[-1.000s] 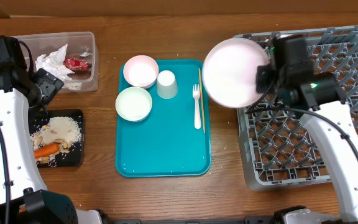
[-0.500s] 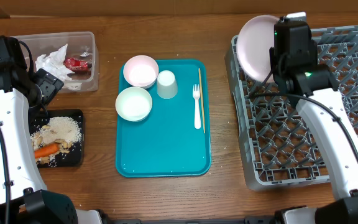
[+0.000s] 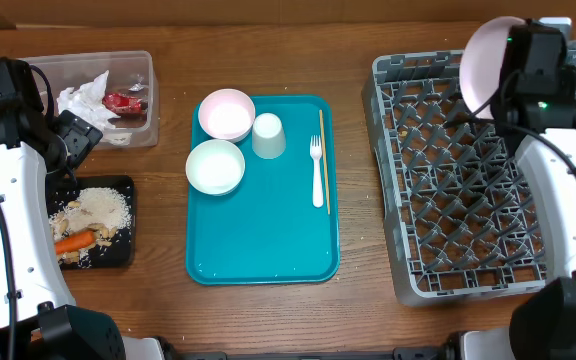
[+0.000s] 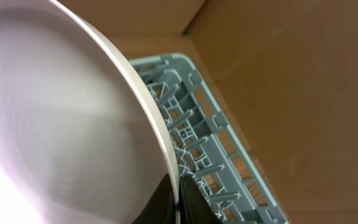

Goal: Sort waste into correct bins and load items into the dishwasher rack

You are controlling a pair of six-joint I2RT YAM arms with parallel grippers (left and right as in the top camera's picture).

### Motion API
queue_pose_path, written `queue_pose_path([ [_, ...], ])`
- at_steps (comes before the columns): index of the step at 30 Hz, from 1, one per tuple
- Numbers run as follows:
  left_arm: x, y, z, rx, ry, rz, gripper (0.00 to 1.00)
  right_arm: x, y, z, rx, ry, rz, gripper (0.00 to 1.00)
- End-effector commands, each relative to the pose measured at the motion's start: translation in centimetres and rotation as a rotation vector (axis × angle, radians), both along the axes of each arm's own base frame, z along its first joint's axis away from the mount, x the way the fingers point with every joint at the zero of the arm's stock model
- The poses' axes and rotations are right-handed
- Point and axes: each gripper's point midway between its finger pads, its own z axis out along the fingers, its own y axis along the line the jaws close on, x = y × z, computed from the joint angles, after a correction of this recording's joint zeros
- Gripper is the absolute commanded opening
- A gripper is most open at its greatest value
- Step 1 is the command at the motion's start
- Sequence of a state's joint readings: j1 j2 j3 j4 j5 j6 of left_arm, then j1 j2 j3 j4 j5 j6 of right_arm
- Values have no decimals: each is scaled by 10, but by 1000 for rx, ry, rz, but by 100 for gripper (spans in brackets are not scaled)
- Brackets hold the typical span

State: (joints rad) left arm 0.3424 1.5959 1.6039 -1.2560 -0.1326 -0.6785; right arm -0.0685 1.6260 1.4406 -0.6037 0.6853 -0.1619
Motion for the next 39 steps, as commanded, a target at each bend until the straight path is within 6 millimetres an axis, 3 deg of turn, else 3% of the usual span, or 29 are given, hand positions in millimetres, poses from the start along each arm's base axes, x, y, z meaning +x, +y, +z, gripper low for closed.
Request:
queue_pose_path([
  [1,2,5,7,22,-12,4,100,13,-5,-13,33,5,15,6],
  [8,2,5,7,22,-12,4,100,23,-8,-32,-14,76,45,8],
  [14,2,5,7,22,-12,4,100,14,-35,-2,-171,22,-111,4],
  [20,2,5,6,22,-12,4,100,19,-32,-2,-159,19,-81,4],
  [23,2,5,6,22,-12,4,100,26,-17,-18,-56,16,-10,19],
  [28,2,5,6,22,-12,4,100,39,57,-63,295,90,334,41],
  [32,2,5,6,22,-12,4,100,39,92,-71,446,103,473,46],
  [39,2,5,6,22,-12,4,100,28,117,-90,581,174,549,47],
])
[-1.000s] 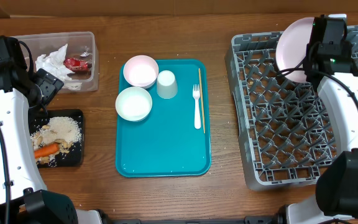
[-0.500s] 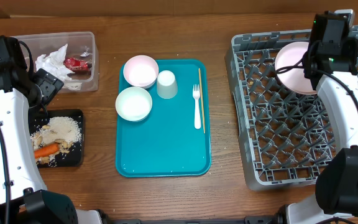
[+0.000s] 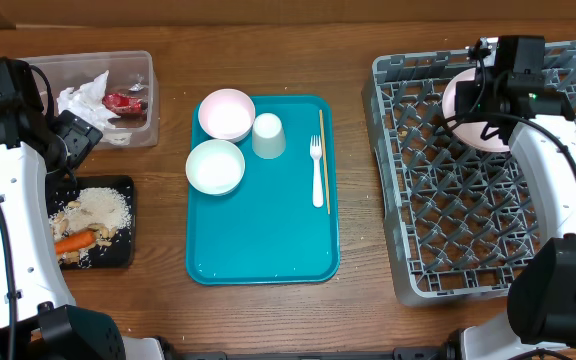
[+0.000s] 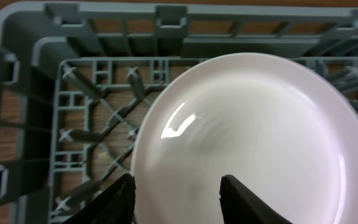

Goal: Sort waste into correct bins and load items into the dishwasher rack

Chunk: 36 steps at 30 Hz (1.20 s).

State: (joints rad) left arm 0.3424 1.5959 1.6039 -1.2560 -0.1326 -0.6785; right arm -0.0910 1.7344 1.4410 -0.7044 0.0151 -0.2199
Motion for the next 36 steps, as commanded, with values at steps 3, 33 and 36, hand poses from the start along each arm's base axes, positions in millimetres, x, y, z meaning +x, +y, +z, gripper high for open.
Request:
queue_pose_path([
  [3,2,5,7,22,-12,4,100,1,23,-19,120,52,69,47],
  [33,2,5,6,22,-12,4,100,11,9,12,101,73,-53,4],
  [36,2,5,6,22,-12,4,100,14,10,52,138,11,-63,4],
])
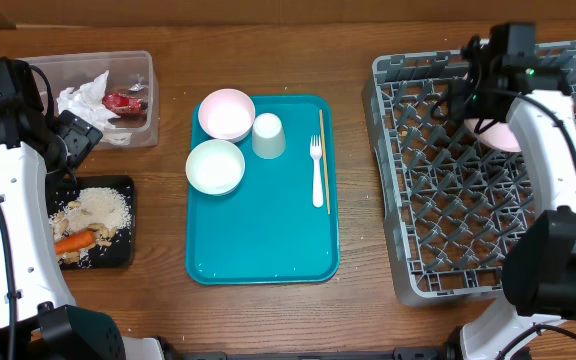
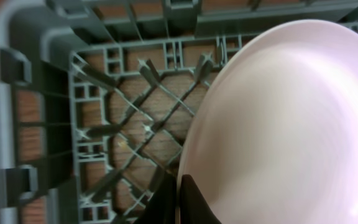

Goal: Sort waste into correct bins and load items into the dishwasher rack

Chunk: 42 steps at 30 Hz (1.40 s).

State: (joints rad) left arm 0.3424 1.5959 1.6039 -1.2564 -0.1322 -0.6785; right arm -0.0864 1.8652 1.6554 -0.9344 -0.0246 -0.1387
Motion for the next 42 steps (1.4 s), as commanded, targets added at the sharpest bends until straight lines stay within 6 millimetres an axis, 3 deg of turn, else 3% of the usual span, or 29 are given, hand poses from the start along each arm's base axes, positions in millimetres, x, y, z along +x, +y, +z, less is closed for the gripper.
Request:
queue_pose_path([
  [1,2,5,7,23,-12,4,100,12,7,78,81,-165,-8,4],
  [4,2,5,7,23,-12,4,100,13,22,121,219,-248,66,4],
  [6,2,5,7,23,-12,4,100,12,30,138,325,-281,118,4],
  [11,2,5,7,23,-13,4,100,-4,35,157,612,-306,217,4],
  [14,2,5,7,23,-12,4,100,-12,29,164,694,-306,223,4],
  [19,2,5,7,23,-13,4,100,-19,22,151,710,-267,195,4],
  [27,2,5,7,23,-12,4,100,-16,22,110,727,-226,200,4],
  [39,2,5,7,23,-13,4,100,-14,22,98,733,-228,202,4],
  [41,2,5,7,23,-13,4,100,-13,22,98,731,-231,203,9],
  [42,2,5,7,23,-12,4,100,-13,22,98,731,-231,203,24],
])
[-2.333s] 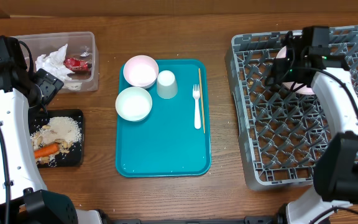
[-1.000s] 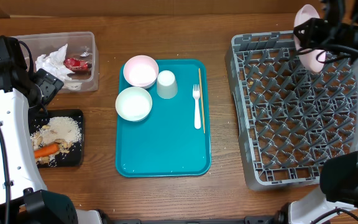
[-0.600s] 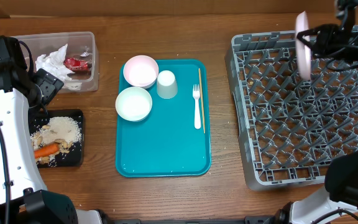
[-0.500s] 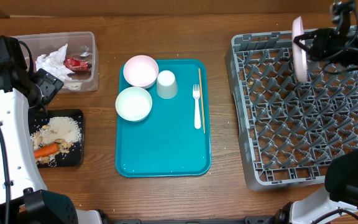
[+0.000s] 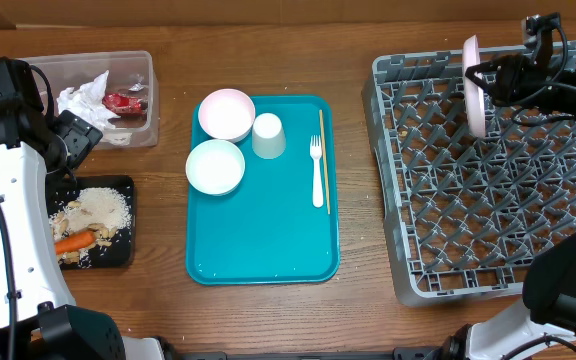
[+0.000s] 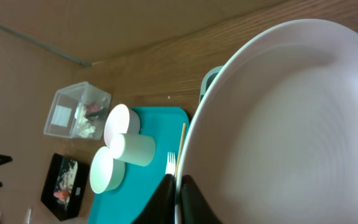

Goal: Sort waste into correct bins and load items into the dishwasher rack

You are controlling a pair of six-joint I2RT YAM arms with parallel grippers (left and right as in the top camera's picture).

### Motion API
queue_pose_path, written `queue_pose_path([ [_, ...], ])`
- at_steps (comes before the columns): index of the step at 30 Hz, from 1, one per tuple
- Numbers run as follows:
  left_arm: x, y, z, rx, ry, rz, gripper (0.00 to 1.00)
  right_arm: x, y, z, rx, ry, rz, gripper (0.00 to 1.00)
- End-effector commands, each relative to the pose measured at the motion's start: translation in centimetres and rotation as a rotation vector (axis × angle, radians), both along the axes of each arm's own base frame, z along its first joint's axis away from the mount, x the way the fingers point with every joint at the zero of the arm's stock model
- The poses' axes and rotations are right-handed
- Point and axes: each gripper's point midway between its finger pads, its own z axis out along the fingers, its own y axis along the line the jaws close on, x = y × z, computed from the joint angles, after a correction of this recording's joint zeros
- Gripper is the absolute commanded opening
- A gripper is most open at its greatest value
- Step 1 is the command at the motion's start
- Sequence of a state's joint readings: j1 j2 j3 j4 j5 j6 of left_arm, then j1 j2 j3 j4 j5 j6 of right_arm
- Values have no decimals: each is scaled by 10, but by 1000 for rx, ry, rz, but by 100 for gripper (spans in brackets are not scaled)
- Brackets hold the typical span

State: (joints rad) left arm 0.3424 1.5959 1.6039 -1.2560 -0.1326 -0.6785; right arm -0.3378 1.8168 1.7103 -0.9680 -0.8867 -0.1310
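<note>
A pink plate [image 5: 473, 85] stands on edge over the back left part of the grey dishwasher rack [image 5: 488, 230]. My right gripper [image 5: 490, 72] is shut on its rim. In the right wrist view the plate [image 6: 291, 124] fills the right side, and the two black fingers [image 6: 168, 193] of the right gripper [image 6: 176, 183] pinch its edge. On the teal tray [image 5: 263, 235] lie a pink bowl [image 5: 226, 113], a white bowl [image 5: 215, 165], a cup [image 5: 268, 135], a fork [image 5: 317, 170] and a chopstick [image 5: 322, 150]. My left gripper [image 5: 76, 138] hovers between the two bins; its jaws are unclear.
A clear bin [image 5: 103, 95] with crumpled paper and a red wrapper sits at the back left. In front of it is a black tray [image 5: 93, 225] with rice and carrot. The rack's prongs cover its whole floor.
The plate leaned further right in the rack, held by its rim. Now it stands upright on edge nearer the rack's left wall, and the right wrist has turned to face across the table.
The right gripper held the plate up over the rack's back left corner. Then the plate lay in the rack with the gripper open over it. After that the gripper was shut on the rim again, and now the plate stands on edge. The left arm stayed put.
</note>
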Motion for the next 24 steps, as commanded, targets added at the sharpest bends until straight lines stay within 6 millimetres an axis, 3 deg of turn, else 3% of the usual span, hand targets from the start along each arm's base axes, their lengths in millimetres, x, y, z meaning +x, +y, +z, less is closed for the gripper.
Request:
queue_pose_path([
  [1,2,5,6,22,-12,4,100,-1,3,4,8,-18,15,32],
  [7,2,5,7,22,-13,4,100,2,-8,-6,-56,11,-35,33],
  [16,2,5,7,22,-12,3,100,8,-13,9,-52,1,-83,32],
  [20,2,5,6,22,-12,4,100,14,-55,-13,-212,117,-314,32],
  [22,2,5,7,22,-12,4,100,8,-81,-30,-307,204,-447,32],
  [24,2,5,7,22,-12,4,100,1,-91,-46,-362,262,-501,32],
])
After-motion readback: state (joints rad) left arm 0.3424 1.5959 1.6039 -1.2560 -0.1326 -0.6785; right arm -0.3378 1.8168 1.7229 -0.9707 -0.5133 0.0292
